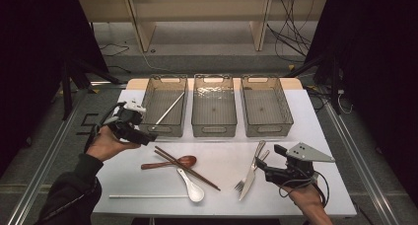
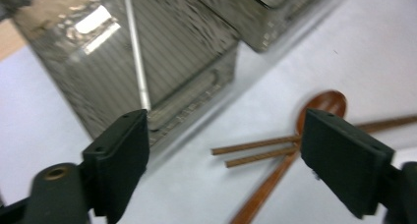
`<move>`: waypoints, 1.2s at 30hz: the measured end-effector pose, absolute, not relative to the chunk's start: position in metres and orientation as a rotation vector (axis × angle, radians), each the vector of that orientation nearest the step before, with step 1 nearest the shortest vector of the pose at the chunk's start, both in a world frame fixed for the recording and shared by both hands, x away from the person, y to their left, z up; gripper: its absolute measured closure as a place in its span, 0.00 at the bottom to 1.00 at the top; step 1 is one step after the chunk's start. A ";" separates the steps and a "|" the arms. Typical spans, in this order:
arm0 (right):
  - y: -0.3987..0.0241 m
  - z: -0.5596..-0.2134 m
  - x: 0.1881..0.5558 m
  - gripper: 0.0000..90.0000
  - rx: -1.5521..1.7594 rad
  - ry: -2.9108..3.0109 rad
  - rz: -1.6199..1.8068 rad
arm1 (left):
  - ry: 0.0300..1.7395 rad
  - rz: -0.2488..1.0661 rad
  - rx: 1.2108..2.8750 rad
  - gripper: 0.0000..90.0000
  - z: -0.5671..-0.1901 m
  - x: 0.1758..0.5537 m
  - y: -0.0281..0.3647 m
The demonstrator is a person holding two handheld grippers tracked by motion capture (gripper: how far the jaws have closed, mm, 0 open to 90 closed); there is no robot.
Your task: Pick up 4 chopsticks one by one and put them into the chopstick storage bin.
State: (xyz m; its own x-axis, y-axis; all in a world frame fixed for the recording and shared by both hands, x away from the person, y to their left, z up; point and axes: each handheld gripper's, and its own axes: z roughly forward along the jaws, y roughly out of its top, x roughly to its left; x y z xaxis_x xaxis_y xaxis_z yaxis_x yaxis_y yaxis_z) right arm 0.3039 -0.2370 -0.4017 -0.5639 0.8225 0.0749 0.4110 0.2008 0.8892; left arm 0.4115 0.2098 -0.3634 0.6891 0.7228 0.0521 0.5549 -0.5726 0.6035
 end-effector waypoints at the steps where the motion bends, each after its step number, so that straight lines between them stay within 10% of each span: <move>1: -0.237 -0.402 0.304 0.27 1.142 2.065 1.326 | 0.965 0.381 2.355 0.18 -0.365 0.409 0.208; 36: -0.238 -0.402 0.304 0.27 1.155 2.064 1.321 | 0.744 0.200 2.683 0.18 -0.412 0.359 0.185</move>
